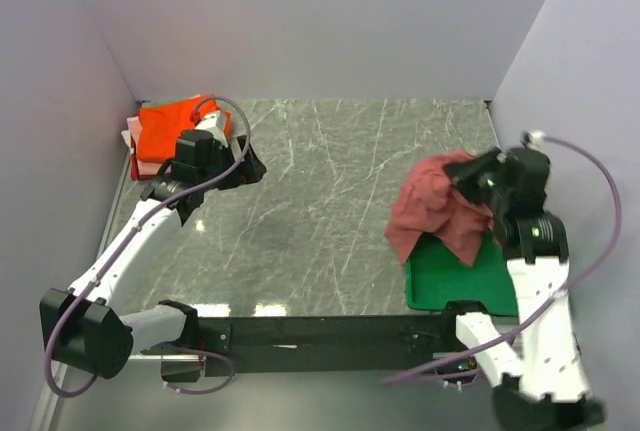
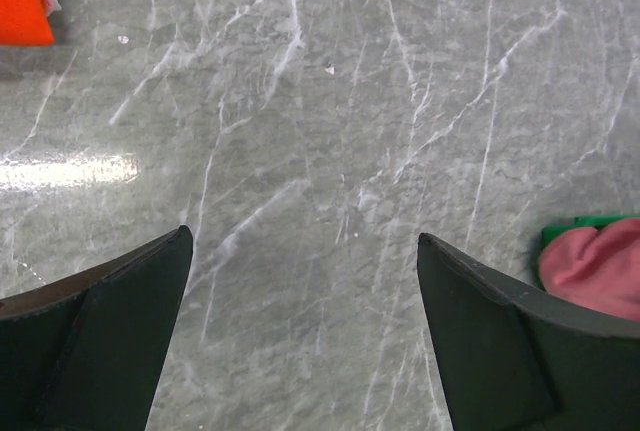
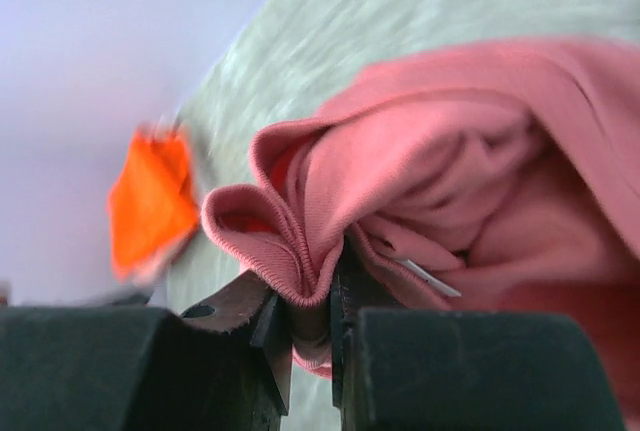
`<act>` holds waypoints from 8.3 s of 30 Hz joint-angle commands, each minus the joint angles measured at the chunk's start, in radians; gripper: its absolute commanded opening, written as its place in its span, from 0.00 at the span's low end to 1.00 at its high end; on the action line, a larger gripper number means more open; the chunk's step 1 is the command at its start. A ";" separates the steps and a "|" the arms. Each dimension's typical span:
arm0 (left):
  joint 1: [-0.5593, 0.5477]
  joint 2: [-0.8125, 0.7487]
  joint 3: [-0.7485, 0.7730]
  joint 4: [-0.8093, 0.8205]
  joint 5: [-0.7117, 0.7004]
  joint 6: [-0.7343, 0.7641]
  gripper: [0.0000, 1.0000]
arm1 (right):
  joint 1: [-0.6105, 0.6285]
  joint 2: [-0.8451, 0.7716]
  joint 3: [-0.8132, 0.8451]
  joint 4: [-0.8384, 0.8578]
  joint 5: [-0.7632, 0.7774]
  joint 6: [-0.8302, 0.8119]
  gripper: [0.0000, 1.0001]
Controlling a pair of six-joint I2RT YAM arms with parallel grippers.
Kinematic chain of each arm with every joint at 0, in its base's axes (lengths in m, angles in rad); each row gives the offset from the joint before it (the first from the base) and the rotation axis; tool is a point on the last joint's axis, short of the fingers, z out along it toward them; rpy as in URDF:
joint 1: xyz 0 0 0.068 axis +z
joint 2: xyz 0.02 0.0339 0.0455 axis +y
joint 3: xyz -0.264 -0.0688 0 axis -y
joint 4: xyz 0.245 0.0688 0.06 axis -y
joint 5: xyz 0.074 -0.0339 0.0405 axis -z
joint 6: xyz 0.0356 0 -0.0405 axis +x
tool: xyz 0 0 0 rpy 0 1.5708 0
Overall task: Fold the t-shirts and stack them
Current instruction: Move the tshirt to the center of the board, then flatten the tshirt out
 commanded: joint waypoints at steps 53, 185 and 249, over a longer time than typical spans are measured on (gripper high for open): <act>0.011 -0.016 -0.279 -0.032 0.080 -0.133 0.98 | 0.870 1.002 0.253 0.065 0.255 -0.103 0.53; 0.217 0.418 0.506 -0.483 0.054 0.112 0.01 | 0.808 0.751 0.010 -0.126 0.139 -0.043 0.42; 0.097 0.625 0.676 -0.613 -0.102 0.207 0.61 | 0.403 0.651 0.324 -0.357 0.301 -0.239 0.00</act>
